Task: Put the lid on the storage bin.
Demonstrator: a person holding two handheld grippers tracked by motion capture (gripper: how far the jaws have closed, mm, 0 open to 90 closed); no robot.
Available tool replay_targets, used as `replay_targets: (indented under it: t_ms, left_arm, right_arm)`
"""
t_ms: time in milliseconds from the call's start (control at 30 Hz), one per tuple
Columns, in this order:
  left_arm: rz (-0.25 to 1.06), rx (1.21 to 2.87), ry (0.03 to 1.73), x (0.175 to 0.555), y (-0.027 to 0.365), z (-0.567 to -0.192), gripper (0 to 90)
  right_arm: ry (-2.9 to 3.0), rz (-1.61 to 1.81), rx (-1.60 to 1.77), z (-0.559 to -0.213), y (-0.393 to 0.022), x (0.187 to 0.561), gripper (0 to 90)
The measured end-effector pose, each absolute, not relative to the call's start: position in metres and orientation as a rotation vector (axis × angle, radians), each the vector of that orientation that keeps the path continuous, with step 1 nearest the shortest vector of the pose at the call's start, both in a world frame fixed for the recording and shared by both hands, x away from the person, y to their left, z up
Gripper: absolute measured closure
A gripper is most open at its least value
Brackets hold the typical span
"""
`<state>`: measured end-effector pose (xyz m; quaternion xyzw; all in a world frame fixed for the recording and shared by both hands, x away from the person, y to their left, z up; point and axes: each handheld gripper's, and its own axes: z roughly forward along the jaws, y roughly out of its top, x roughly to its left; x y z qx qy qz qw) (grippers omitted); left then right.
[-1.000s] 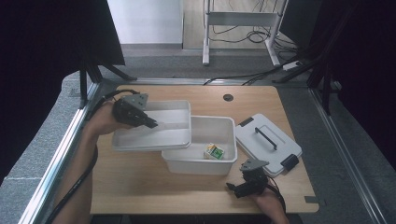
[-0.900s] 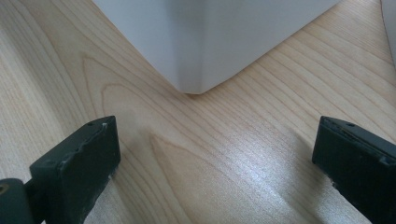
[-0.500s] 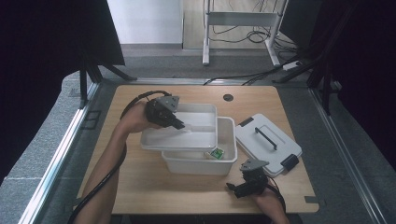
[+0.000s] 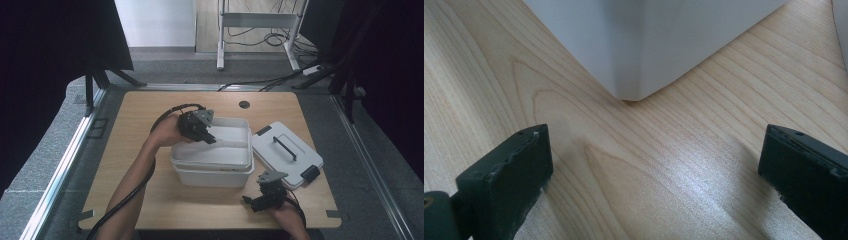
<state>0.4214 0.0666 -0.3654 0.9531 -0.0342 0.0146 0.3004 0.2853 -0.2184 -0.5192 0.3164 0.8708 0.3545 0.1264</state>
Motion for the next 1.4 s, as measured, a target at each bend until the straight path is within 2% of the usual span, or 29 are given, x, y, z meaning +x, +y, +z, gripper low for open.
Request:
replay_targets:
  t_ms: [533, 733, 833, 967, 1100, 1200, 1400]
  left_arm:
    - [0.008, 2.531, -0.043, 0.419, 0.06, -0.384, 88.6]
    - [0.055, 2.513, 0.013, 0.418, 0.067, -0.376, 66.0]
    - [0.104, 2.512, 0.043, 0.414, 0.073, -0.371, 57.2]
    - [0.177, 2.485, 0.15, 0.41, 0.084, -0.366, 41.6]
    - [0.185, 2.453, 0.268, 0.409, 0.099, -0.364, 28.2]
    - [0.2, 2.434, 0.326, 0.406, 0.11, -0.364, 20.7]
    - [0.24, 2.349, 0.43, 0.397, 0.139, -0.361, 14.3]
  right_arm:
    - [2.538, 1.033, 0.917, -0.519, -0.219, 0.286, 0.7]
    - [2.544, 1.034, 0.913, -0.519, -0.219, 0.286, 0.8]
    - [2.559, 1.027, 0.928, -0.516, -0.22, 0.287, 4.4]
    - [2.571, 1.031, 0.929, -0.51, -0.224, 0.289, 7.8]
    - [2.585, 1.044, 0.927, -0.5, -0.229, 0.292, 11.9]
    - [2.593, 1.039, 0.934, -0.492, -0.233, 0.296, 12.4]
    - [2.588, 1.044, 0.954, -0.477, -0.244, 0.308, 12.7]
